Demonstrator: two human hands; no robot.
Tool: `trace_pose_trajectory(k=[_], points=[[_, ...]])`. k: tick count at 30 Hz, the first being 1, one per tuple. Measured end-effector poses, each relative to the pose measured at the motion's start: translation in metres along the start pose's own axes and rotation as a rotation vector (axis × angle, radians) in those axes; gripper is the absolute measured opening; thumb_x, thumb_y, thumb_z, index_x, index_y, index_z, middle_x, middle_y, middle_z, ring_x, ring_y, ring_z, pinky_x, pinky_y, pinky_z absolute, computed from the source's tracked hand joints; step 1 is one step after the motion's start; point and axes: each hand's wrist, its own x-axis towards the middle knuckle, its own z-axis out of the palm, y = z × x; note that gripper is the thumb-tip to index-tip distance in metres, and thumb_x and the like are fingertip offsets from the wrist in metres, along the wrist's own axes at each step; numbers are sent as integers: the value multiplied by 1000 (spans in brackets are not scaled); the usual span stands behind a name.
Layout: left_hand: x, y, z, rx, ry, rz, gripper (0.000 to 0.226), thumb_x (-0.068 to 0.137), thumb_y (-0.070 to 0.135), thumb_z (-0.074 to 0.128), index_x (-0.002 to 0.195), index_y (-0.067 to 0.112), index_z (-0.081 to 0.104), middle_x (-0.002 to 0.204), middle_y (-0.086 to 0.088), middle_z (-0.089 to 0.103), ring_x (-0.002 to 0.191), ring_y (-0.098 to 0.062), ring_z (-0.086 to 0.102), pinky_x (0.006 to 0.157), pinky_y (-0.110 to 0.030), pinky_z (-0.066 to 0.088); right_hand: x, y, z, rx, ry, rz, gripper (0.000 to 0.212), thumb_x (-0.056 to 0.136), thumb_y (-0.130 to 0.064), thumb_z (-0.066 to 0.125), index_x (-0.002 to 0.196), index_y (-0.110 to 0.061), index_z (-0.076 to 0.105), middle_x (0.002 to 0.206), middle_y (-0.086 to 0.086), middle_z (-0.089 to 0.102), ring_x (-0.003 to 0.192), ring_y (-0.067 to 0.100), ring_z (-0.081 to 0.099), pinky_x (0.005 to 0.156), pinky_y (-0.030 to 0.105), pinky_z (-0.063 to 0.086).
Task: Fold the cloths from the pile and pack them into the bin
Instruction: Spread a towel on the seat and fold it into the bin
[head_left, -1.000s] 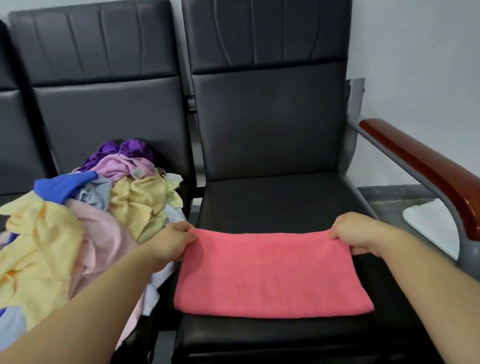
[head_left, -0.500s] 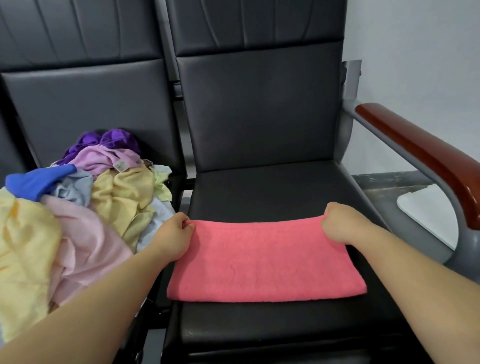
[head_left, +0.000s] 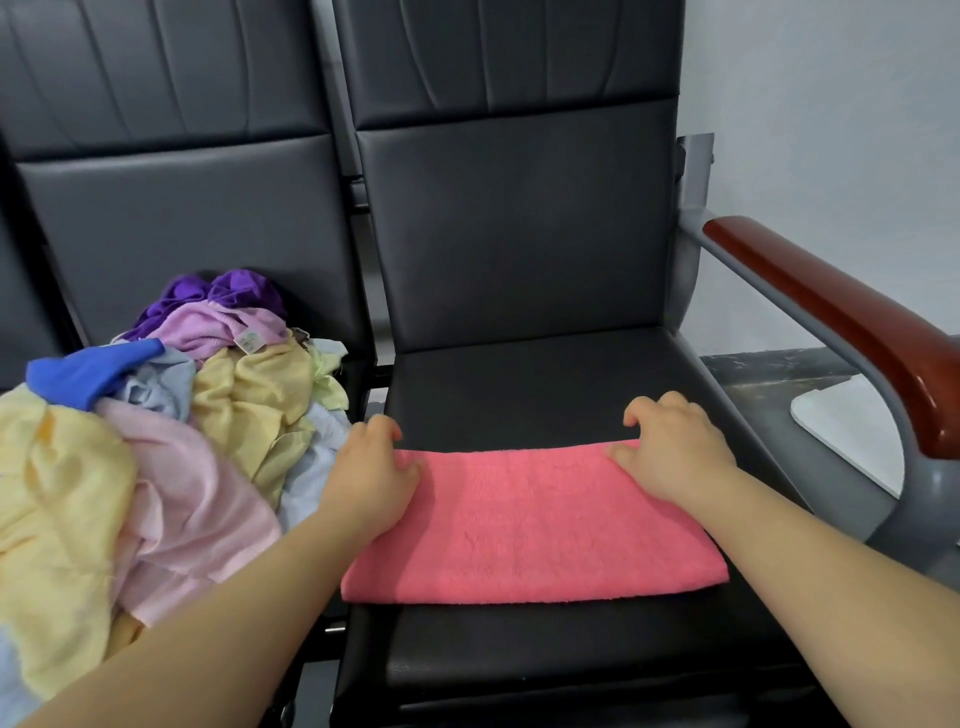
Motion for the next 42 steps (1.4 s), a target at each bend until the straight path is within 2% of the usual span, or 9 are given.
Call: trace_pose_trajectory(k=[6, 10, 15, 20, 29, 32, 36, 40, 42], points=[[-32, 35, 4, 9, -392, 371, 18, 96, 39, 58, 93, 24, 49, 87, 8, 58, 81, -17, 57, 74, -32, 46, -15, -17, 1, 1, -262, -153, 21, 97, -42, 59, 116, -32, 63, 114, -7, 45, 105, 16, 52, 91, 36, 53], [-41, 41, 10, 406, -481, 526, 52, 87, 71, 42, 108, 24, 52, 117, 4, 50, 109, -20, 48, 96, -42, 42, -20, -22, -5, -57, -296, -120, 29, 98, -36, 51, 125, -31, 59, 119, -4, 44, 105, 19, 53, 89, 37, 54], [-11, 35, 20, 582, -253, 307, 58, 92, 53, 45, 146, 32, 40, 159, -2, 23, 148, -33, 20, 117, -60, 18, -30, -35, -10, -251, -364, -90, 16, 92, -33, 53, 104, -23, 57, 104, -4, 59, 90, 19, 62, 69, 34, 51], [-5, 21, 20, 265, -98, 147, 52, 97, 44, 57, 145, 28, 45, 150, -3, 34, 124, -27, 49, 103, -44, 45, -39, -46, -4, -220, -381, -141, 21, 93, -39, 58, 82, -22, 57, 88, -4, 61, 77, 15, 61, 61, 31, 49], [-76, 54, 2, -369, -890, 338, 60, 68, 10, 54, 123, 31, 65, 124, 10, 66, 106, -6, 64, 93, -22, 49, -41, -34, -15, 57, -539, -250, 25, 81, -31, 80, 95, -36, 60, 101, -13, 60, 85, 9, 61, 68, 27, 52], [-83, 59, 1, -170, -753, 439, 49, 74, 3, 65, 112, 33, 70, 109, 15, 67, 84, 0, 63, 80, -16, 51, -48, -35, -22, 32, -649, -259, 53, 75, -42, 82, 121, -35, 57, 119, -13, 51, 87, 6, 58, 64, 20, 51], [-79, 66, 2, -238, -417, 401, 8, 88, 18, 71, 93, 25, 71, 84, 9, 71, 77, -4, 64, 76, -23, 51, -59, -38, -18, -60, -656, -257, 80, 64, -61, 85, 132, -35, 51, 128, -12, 42, 108, 14, 56, 94, 36, 54], [-58, 63, -17, -248, -401, 247, 16, 94, 21, 66, 86, 10, 56, 66, -5, 66, 56, -15, 64, 61, -29, 50, -55, -45, -11, -51, -396, -287, 19, 86, -28, 67, 82, -19, 51, 93, -5, 52, 82, 18, 52, 69, 33, 46], [-48, 55, -31, -249, -576, 134, 19, 92, 19, 67, 87, 3, 57, 68, -15, 64, 53, -19, 60, 50, -26, 45, -50, -43, -16, 102, -430, -226, 31, 84, -19, 64, 65, -19, 40, 69, -6, 43, 65, 17, 42, 57, 32, 33]])
